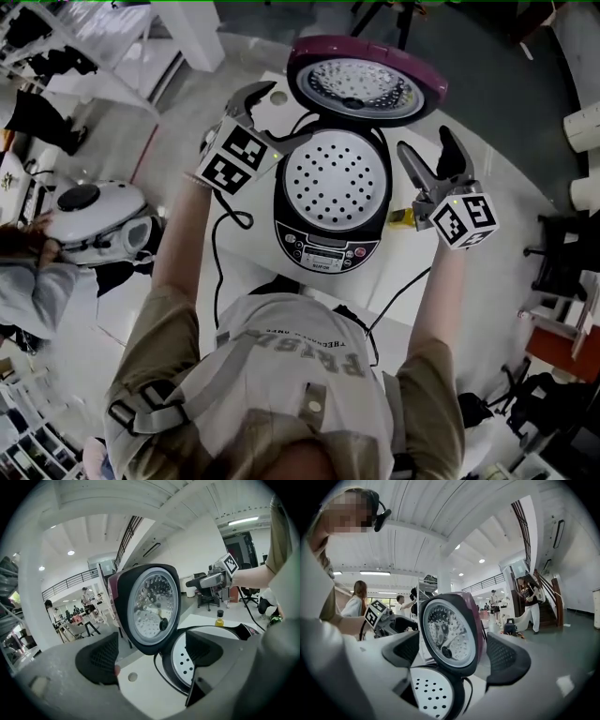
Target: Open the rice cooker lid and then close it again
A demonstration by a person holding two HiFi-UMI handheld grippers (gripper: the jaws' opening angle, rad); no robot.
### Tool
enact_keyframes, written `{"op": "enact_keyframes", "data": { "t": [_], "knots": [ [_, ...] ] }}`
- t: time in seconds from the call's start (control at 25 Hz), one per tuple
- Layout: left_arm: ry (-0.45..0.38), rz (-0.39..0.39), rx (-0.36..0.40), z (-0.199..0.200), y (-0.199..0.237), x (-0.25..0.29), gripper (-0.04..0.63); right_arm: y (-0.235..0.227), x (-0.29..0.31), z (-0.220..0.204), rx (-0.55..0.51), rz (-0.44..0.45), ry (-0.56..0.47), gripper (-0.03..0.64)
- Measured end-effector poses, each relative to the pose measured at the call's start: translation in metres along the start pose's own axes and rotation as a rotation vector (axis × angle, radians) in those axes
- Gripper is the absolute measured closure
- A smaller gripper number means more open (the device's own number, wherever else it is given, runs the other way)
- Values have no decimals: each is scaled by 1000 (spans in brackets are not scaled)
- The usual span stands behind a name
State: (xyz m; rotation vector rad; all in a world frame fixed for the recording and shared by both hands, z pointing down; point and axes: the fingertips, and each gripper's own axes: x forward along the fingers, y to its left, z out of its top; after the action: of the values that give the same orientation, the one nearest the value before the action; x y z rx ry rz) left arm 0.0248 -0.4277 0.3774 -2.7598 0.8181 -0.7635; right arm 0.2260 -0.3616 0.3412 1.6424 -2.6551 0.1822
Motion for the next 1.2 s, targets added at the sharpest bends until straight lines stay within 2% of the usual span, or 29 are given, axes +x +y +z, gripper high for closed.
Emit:
{"op": "enact_keyframes", "data": {
  "t": [0.28,0.52,0.84,1.2],
  "knots": [
    [-4,-8,32,18,26,29,133,-29,35,5,-18,5,29,187],
    [11,-39,86,21,29,44,130,-32,58,9,-83,55,62,172],
    [6,-60,134,30,30,44,130,-12,66,25,-140,164,30,170],
    [31,-74,150,26,17,33,106,4,56,24,-152,192,45,144]
  ]
}}
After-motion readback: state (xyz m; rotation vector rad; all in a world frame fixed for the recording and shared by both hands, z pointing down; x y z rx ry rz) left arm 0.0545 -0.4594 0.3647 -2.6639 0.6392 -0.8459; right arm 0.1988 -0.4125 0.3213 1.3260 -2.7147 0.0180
